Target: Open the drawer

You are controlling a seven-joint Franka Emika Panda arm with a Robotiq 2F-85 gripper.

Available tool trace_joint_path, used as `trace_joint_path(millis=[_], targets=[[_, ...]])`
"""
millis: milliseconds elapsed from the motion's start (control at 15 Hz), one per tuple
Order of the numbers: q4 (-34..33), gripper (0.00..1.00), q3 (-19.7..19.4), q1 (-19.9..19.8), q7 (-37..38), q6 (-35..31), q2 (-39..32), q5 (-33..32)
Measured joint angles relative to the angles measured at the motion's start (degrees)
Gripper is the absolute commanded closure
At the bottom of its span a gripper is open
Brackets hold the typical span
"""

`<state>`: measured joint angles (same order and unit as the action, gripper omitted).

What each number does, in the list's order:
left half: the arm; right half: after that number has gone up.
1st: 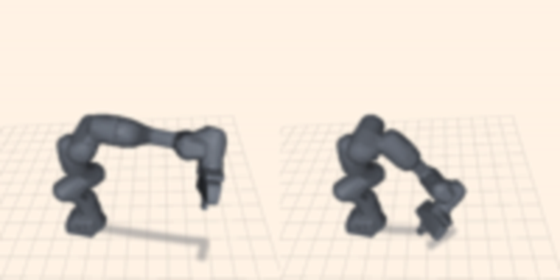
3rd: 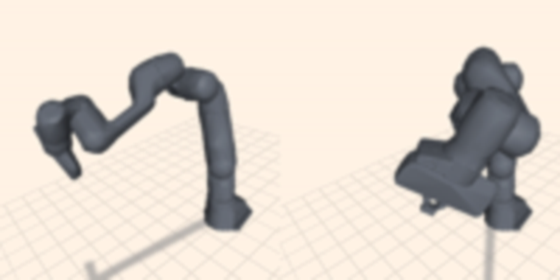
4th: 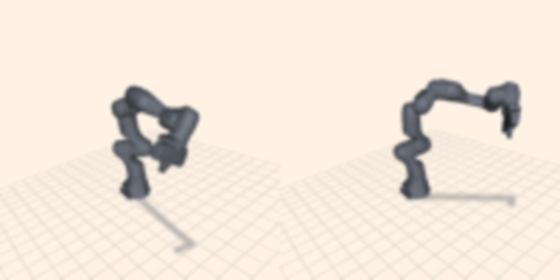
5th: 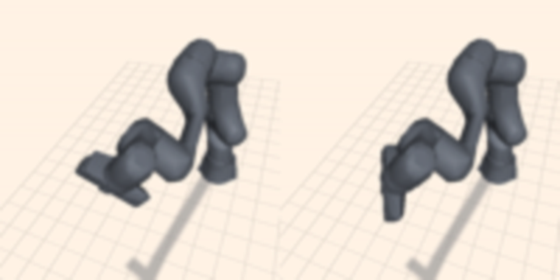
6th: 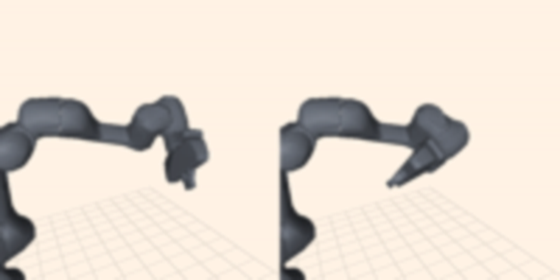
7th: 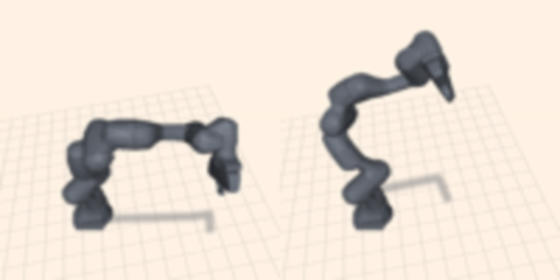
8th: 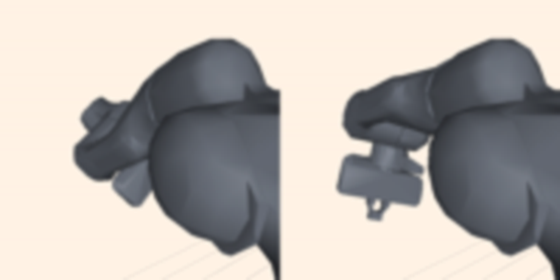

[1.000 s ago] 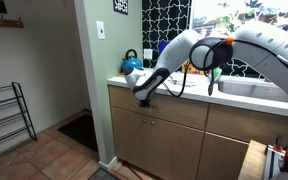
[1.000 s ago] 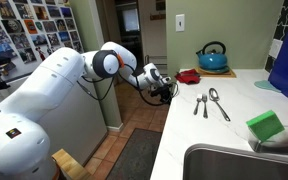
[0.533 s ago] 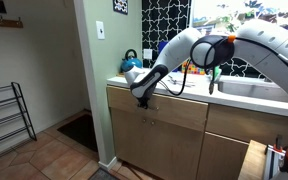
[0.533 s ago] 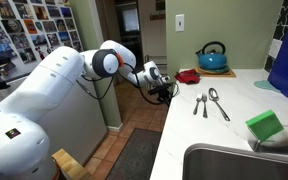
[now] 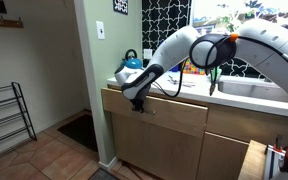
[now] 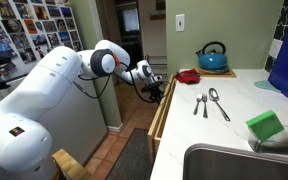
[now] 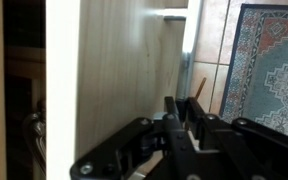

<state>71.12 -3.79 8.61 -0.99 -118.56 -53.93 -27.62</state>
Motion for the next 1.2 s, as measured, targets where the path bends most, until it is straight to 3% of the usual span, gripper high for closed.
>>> trace_joint_path(millis=[133, 200, 333, 600, 800, 1000, 1200], targets=[[-0.5, 0.96, 0.9, 2.1, 1.7, 3.0, 0.0, 0.0], [-0.7, 0.59, 1.4, 3.2, 2.6, 4.3, 0.0, 0.0], [-1.3, 0.52, 2.5, 5.5, 4.4, 7.1, -0.2, 0.0], [-8.2, 0.22, 6.8, 7.9, -1.3, 9.2, 0.4, 3.7], [-13.7, 0.01, 7.7, 10.2, -4.1, 15.8, 1.1, 5.4], [-17.9, 0.00, 8.1, 11.7, -5.4, 22.9, 1.7, 5.5], [-20.1, 0.00, 8.2, 10.7, -7.4, 24.7, 2.6, 5.9]])
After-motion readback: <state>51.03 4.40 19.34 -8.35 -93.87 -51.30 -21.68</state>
